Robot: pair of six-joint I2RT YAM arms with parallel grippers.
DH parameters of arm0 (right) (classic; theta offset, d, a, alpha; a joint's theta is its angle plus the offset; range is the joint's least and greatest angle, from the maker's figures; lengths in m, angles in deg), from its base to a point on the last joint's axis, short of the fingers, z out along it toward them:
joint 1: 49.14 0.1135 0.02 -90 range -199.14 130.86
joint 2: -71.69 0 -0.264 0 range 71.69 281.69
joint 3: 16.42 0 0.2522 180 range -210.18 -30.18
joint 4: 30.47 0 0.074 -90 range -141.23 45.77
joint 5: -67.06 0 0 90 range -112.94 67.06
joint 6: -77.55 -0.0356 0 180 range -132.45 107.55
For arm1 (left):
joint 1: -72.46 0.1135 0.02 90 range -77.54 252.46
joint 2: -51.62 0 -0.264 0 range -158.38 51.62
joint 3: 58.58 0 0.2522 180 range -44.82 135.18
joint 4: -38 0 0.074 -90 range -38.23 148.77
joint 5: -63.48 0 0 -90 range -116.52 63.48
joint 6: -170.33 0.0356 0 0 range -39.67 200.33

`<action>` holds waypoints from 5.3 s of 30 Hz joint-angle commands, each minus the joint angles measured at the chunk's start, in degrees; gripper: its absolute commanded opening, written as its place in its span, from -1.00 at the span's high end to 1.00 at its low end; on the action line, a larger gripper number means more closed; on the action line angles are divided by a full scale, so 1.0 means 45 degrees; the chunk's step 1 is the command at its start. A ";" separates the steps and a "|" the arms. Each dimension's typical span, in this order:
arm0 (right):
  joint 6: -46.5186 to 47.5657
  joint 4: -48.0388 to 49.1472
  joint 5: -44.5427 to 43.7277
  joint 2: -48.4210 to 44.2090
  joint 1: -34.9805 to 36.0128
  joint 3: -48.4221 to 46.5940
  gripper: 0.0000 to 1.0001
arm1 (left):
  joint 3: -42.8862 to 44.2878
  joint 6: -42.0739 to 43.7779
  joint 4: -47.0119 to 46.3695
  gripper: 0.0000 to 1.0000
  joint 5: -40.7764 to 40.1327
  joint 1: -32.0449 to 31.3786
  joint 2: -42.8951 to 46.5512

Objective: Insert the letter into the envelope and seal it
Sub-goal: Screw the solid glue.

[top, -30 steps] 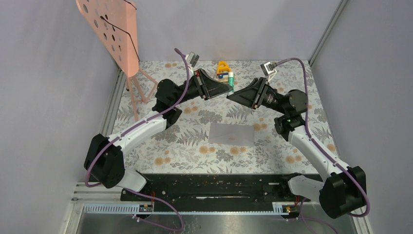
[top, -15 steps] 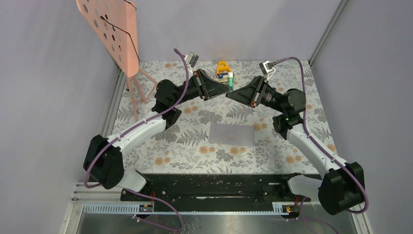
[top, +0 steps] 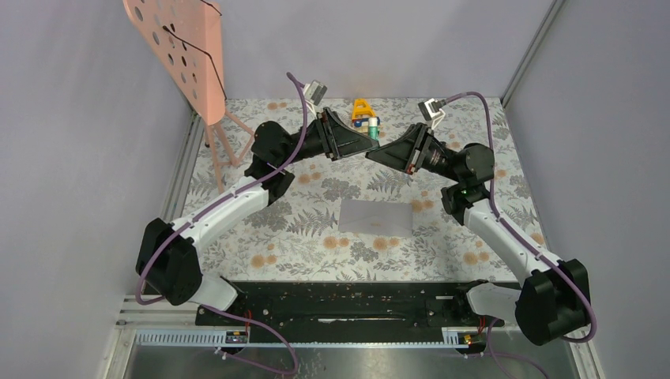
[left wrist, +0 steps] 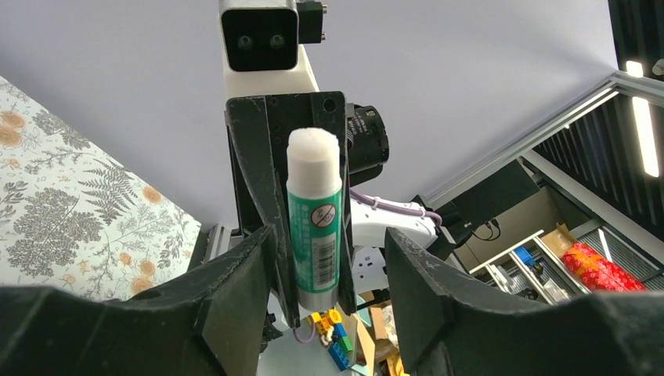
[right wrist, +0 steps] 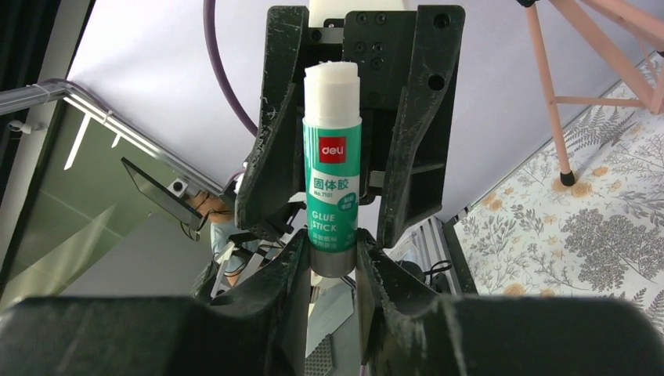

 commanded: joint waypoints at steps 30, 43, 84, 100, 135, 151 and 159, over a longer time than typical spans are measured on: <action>-0.3530 0.5259 0.0203 0.0535 0.0089 0.0796 -0.33 | -0.0073 -0.1394 -0.1734 1.00 -0.0739 0.0034 -0.0021; -0.4677 0.6572 0.0217 0.1367 0.0192 -0.0537 -0.27 | -0.0091 -0.4189 -0.5299 1.00 -0.0425 0.0029 -0.1067; 0.7636 -1.2760 -0.3205 -0.2257 0.0695 -0.3077 1.00 | 0.0469 0.2180 0.3745 1.00 -0.1740 0.0007 0.1789; 1.2534 -2.0322 -1.3393 -0.1510 0.4629 -0.6453 1.00 | 0.0724 0.2377 0.4919 1.00 -0.2815 -0.0495 0.1709; 0.6500 -0.8349 -0.1064 -0.4175 0.2561 -0.1815 -0.78 | 0.0664 -0.1293 -0.5787 1.00 0.3480 0.0626 0.0974; -0.0384 0.1692 -0.0356 -0.0665 0.2240 -0.1741 -0.69 | 0.0876 -0.3744 -0.8536 1.00 0.2950 0.0587 0.0261; -0.0634 0.2306 -0.0074 -0.0128 0.2852 -0.2239 -0.54 | 0.0888 -0.3800 -0.8504 1.00 0.2548 0.0574 -0.0020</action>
